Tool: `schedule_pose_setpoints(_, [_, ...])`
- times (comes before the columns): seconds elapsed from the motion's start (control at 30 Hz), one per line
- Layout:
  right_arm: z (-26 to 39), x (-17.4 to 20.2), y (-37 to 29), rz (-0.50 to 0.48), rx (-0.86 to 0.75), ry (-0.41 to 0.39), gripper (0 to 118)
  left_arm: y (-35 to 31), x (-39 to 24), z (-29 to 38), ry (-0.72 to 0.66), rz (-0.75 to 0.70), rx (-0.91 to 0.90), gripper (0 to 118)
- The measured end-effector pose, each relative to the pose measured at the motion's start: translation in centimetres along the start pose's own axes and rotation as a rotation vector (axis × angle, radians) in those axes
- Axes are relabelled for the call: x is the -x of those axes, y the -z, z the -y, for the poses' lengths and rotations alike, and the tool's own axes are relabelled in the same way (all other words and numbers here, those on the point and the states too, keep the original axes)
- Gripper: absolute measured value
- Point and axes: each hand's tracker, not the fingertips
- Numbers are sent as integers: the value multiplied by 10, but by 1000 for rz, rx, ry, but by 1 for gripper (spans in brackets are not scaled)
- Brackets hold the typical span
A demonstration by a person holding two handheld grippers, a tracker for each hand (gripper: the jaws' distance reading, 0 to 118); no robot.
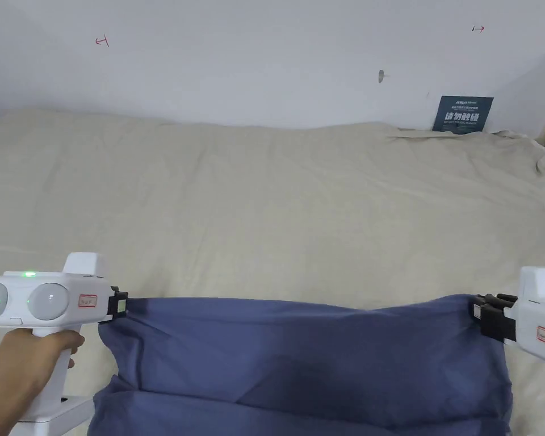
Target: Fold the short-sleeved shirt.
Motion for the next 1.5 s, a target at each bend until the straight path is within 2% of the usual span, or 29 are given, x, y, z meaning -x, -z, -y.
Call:
schedule_pose_setpoints(0.2, [40, 8, -59, -36, -23, -8, 3, -48, 5, 44, -6, 8, -22, 0])
schedule_pose_setpoints(0.4, [95, 11, -83, -29, 14, 6, 3, -65, 8, 97, -4, -2, 12, 0])
schedule_pose_setpoints(0.6, [154, 11, -71, 6, 119, 58, 3, -52, 5, 151, 12, -32, 85, 0])
schedule_pose_setpoints(0.83, [198, 15, -45, 93, 191, 98, 3, -21, 8, 194, 51, -85, 121, 0])
schedule_pose_setpoints(0.97, [214, 11, -25, 139, 232, 56, 3, -16, 5, 199, 32, -103, 116, 0])
schedule_pose_setpoints(1.07, [218, 9, -19, 142, 240, 72, 3, -19, 5, 198, 40, -105, 113, 1])
schedule_pose_setpoints(1.1, [217, 10, -21, 145, 238, 74, 4, -20, 5, 197, 47, -101, 113, 5])
schedule_pose_setpoints(1.13, [215, 12, -24, 147, 237, 73, 5, -22, 6, 196, 51, -103, 110, 16])
schedule_pose_setpoints(1.17, [212, 12, -27, 145, 236, 74, 10, -24, 6, 194, 49, -107, 107, 29])
schedule_pose_setpoints(1.2, [208, 14, -31, 152, 232, 78, 20, -30, 5, 191, 30, -131, 101, 48])
schedule_pose_setpoints(1.27, [199, 20, -42, 175, 179, 72, 67, -36, 6, 187, 5, -146, 91, 89])
schedule_pose_setpoints(1.3, [191, 22, -49, 171, 154, 66, 80, -40, 7, 184, -16, -144, 77, 98])
schedule_pose_setpoints(1.33, [186, 24, -53, 169, 131, 66, 87, -47, 7, 182, -30, -134, 57, 101])
schedule_pose_setpoints(1.5, [141, 41, -84, 159, -48, 46, 87, -83, -1, 152, -12, -92, -85, 102])
